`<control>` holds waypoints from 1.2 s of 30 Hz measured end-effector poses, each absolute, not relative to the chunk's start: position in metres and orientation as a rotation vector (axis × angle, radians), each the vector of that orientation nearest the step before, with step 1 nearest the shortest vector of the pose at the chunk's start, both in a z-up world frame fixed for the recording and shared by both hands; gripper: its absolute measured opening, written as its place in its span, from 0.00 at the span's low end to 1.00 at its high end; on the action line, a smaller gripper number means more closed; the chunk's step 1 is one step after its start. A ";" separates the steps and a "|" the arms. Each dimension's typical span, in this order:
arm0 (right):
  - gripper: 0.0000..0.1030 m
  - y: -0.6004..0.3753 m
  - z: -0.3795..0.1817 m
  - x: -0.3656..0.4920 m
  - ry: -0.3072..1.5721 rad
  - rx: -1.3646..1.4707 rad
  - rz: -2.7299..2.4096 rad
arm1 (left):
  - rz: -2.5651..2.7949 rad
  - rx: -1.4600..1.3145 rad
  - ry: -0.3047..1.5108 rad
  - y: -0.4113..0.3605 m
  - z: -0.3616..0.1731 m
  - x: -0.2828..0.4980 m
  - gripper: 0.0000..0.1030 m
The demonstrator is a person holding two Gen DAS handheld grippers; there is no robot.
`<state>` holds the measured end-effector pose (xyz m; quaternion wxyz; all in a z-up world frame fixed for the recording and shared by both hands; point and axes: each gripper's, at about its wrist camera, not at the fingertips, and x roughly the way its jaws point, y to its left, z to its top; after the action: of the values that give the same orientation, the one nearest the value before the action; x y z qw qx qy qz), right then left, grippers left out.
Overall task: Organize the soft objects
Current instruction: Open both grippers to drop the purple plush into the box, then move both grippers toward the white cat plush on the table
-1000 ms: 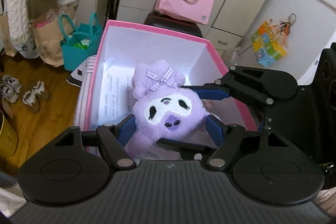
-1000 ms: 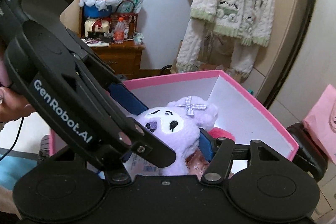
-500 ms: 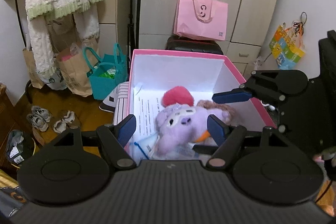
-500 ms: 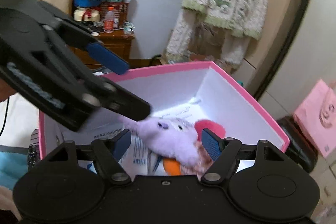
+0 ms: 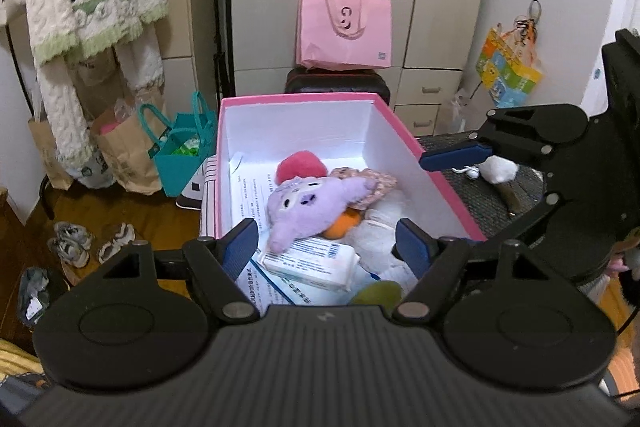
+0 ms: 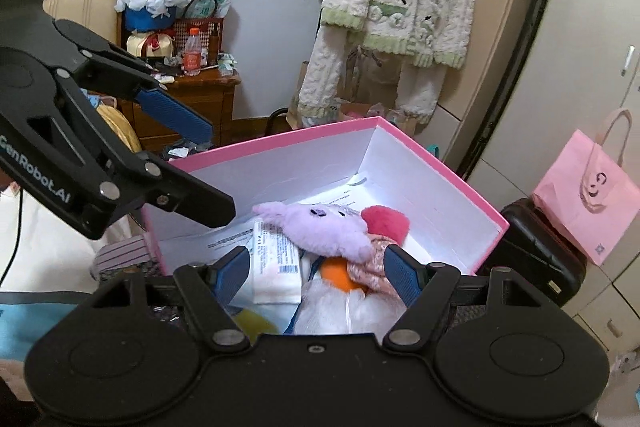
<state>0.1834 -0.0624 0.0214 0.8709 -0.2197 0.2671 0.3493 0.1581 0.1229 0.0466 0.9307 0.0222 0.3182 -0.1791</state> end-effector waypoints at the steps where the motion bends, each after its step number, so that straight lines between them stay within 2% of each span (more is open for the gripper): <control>1: 0.76 -0.066 0.024 0.178 0.556 -0.453 0.727 | -0.374 0.049 0.647 0.121 0.048 0.154 0.74; 13: 0.77 -0.138 0.041 0.126 0.553 -0.341 0.707 | -0.518 0.125 0.665 0.081 0.061 0.112 0.77; 22: 0.79 -0.182 0.032 0.103 0.575 -0.323 0.586 | -0.606 0.218 0.634 0.033 0.069 0.085 0.81; 36: 0.81 -0.256 0.006 0.109 0.599 -0.287 0.463 | -0.711 0.207 0.659 -0.063 0.058 0.116 0.89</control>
<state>0.1092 -0.2563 0.0062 0.9191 -0.1398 0.2914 0.2252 0.1157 -0.0629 0.0577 0.8797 0.0994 0.3160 -0.3412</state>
